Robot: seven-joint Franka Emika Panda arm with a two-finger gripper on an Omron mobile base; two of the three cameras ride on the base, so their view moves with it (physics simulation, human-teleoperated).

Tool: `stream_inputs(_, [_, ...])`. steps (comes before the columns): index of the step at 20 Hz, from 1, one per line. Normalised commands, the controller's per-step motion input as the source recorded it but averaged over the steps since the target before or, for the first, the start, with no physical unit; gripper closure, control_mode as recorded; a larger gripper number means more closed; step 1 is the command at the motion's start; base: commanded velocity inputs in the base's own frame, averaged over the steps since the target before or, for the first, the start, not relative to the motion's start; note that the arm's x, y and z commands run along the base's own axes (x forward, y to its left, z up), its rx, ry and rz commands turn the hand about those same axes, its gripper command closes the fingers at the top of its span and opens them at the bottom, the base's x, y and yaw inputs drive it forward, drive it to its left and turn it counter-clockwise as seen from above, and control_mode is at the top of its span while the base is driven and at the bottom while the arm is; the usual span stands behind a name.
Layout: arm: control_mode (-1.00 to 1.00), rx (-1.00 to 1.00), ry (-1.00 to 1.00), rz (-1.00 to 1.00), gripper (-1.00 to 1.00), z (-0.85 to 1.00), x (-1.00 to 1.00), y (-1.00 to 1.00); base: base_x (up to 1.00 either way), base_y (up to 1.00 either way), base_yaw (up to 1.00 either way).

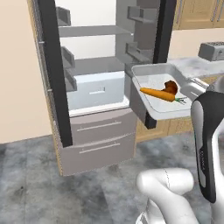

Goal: Place the tupperware containing the chicken drumstick and carrot meal in the microwave. Close the microwave door and press the start button to reheat the meal.

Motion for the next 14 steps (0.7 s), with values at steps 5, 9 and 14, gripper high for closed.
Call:
stream_inputs(5, [1.0,0.0,0.0,0.0,1.0,0.0,0.0,0.0,-0.73,-0.19,-0.54])
stream_inputs(9, [1.0,0.0,0.0,0.0,1.0,0.0,0.0,0.0,-0.5,-0.29,-0.61])
stream_inputs(14, [1.0,0.0,0.0,0.0,1.0,0.0,0.0,0.0,-0.13,-0.28,-0.64])
